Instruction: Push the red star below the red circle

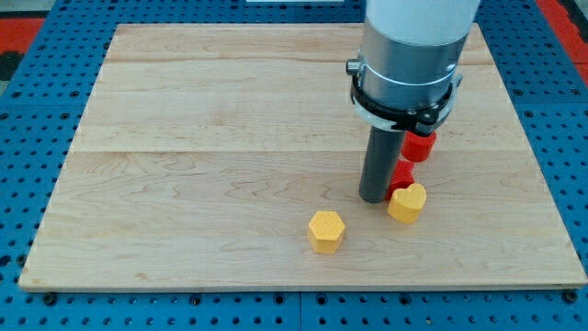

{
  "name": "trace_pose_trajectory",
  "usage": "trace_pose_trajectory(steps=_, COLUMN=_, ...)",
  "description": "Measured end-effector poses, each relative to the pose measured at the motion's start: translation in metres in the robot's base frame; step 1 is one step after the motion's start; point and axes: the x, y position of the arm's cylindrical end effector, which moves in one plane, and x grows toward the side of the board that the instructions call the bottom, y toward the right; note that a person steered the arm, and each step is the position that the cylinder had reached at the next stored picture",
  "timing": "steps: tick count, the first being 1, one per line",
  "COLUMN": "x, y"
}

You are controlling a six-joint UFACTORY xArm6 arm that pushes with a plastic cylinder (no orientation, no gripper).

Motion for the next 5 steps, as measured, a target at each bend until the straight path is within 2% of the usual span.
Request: trace_pose_trajectory(steps=5, x=-0.009, y=0.029)
